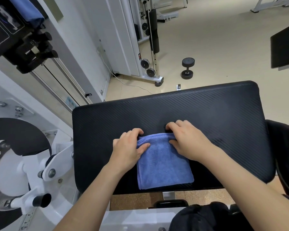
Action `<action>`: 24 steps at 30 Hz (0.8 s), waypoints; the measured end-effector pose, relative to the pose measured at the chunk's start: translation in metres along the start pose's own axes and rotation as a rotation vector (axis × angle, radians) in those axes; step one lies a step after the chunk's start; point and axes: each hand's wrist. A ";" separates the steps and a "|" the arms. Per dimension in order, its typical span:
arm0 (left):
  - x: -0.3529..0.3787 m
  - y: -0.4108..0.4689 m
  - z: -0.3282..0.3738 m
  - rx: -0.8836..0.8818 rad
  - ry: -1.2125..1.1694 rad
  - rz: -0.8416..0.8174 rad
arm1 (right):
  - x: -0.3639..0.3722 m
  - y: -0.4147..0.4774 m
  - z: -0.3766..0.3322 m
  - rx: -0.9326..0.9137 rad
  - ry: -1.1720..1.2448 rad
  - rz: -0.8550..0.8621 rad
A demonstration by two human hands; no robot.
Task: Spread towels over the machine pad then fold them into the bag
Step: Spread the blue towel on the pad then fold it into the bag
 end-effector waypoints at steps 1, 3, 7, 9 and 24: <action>0.000 -0.001 -0.002 0.022 0.028 -0.017 | -0.002 0.003 -0.001 0.004 -0.004 -0.037; 0.000 -0.004 -0.003 0.080 0.077 -0.025 | -0.006 0.008 -0.003 -0.010 -0.012 -0.110; -0.003 -0.011 0.001 0.125 -0.088 -0.068 | -0.014 0.005 -0.009 -0.045 0.021 -0.192; -0.011 -0.013 0.005 0.078 -0.246 -0.155 | -0.021 -0.001 -0.011 -0.051 0.131 -0.251; -0.001 -0.038 0.004 0.657 0.333 0.170 | 0.001 -0.049 -0.005 -0.384 -0.236 0.124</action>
Point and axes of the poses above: each hand's wrist, its own y-axis towards the middle knuckle, its own x-axis out of the palm, z = x × y, and after that the axes turned 3 degrees about y, right-handed
